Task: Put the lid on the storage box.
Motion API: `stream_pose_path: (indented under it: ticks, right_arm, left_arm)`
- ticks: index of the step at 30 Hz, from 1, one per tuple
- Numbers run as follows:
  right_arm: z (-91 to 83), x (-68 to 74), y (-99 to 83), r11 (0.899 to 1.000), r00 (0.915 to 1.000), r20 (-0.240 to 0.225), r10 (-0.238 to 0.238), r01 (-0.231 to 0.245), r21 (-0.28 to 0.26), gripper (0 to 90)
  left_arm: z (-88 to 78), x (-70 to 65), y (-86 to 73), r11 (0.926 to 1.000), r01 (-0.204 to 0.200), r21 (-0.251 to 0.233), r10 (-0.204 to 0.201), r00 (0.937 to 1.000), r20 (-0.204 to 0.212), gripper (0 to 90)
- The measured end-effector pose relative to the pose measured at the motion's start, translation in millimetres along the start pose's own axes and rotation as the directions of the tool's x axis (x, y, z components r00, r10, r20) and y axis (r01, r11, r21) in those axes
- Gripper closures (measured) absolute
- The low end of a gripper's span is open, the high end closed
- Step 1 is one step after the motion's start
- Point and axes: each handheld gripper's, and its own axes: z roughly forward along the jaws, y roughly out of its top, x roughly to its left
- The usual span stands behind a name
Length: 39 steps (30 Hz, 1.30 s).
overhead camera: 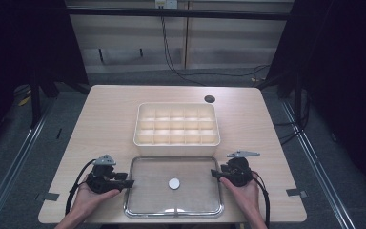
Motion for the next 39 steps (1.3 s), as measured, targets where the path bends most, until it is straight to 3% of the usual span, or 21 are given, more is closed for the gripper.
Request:
stream_pose_path:
  ticks: [1, 5, 11, 16, 22, 28, 29, 30, 32, 33, 37, 38, 39]
  right_arm:
    - [1.2, 0.2, 0.0, 1.000, 0.9998, -0.001, -0.022, 0.022, -0.010, 53.0]
    - [2.9, 4.2, -0.4, 1.000, 0.9996, 0.007, -0.026, 0.026, -0.017, 53.2]
    - [3.2, 2.3, -1.1, 0.999, 0.9999, -0.009, 0.008, -0.008, -0.032, 53.3]
    - [2.8, -3.5, -2.1, 0.993, 0.9932, -0.050, 0.105, -0.107, -0.046, 53.4]
    - [1.7, -12.1, -5.7, 0.969, 0.9641, -0.127, 0.233, -0.242, -0.057, 53.2]
    - [-1.0, -16.9, -8.6, 0.948, 0.9416, -0.163, 0.295, -0.309, -0.070, 58.4]
    - [-1.9, -18.7, -9.9, 0.941, 0.9322, -0.180, 0.314, -0.331, -0.074, 60.4]
    - [-3.5, -22.6, -12.3, 0.926, 0.9146, -0.210, 0.346, -0.369, -0.084, 63.7]
    - [-5.8, -27.2, -14.7, 0.905, 0.8883, -0.256, 0.381, -0.415, -0.093, 66.2]
    - [-6.4, -28.0, -15.1, 0.899, 0.8814, -0.267, 0.390, -0.427, -0.098, 66.7]
    - [-7.5, -27.5, -15.1, 0.900, 0.8798, -0.281, 0.383, -0.425, -0.102, 67.1]
    - [-7.4, -27.3, -15.1, 0.899, 0.8765, -0.290, 0.384, -0.427, -0.099, 69.0]
    - [-6.1, -26.2, -15.2, 0.900, 0.8674, -0.322, 0.379, -0.427, -0.091, 70.4]
  left_arm:
    - [-0.2, -0.2, 0.1, 1.0000, -0.001, 0.003, 0.001, 1.0000, 0.001, 51.4]
    - [0.9, -0.9, 0.0, 1.0000, -0.007, 0.001, 0.007, 0.9999, 0.013, 53.6]
    - [1.9, -2.3, -0.2, 0.9999, -0.012, -0.002, 0.012, 0.9997, 0.023, 53.6]
    - [2.1, -3.3, -0.4, 0.9997, -0.024, 0.000, 0.024, 0.9995, 0.019, 53.6]
    - [1.6, -3.1, -0.5, 0.9994, -0.035, 0.003, 0.035, 0.9992, 0.020, 54.5]
    - [1.7, -3.7, -0.7, 0.9991, -0.042, 0.004, 0.042, 0.9990, 0.016, 54.6]
    - [1.7, -3.8, -0.7, 0.9992, -0.040, 0.003, 0.040, 0.9990, 0.016, 54.6]
    - [1.7, -3.9, -0.7, 0.9992, -0.041, 0.003, 0.041, 0.9990, 0.016, 54.6]
    - [1.9, -4.2, -0.8, 0.9991, -0.043, 0.001, 0.043, 0.9990, 0.013, 54.6]
    - [1.8, -4.2, -0.8, 0.9991, -0.043, 0.002, 0.043, 0.9990, 0.013, 54.5]
    - [2.1, -4.6, -1.1, 0.9992, -0.041, -0.002, 0.041, 0.9991, 0.011, 54.6]
    - [2.0, -4.9, -0.9, 0.9990, -0.044, 0.002, 0.044, 0.9990, 0.010, 54.6]
    - [2.4, -5.6, -1.1, 0.9991, -0.043, -0.003, 0.043, 0.9990, 0.006, 54.9]
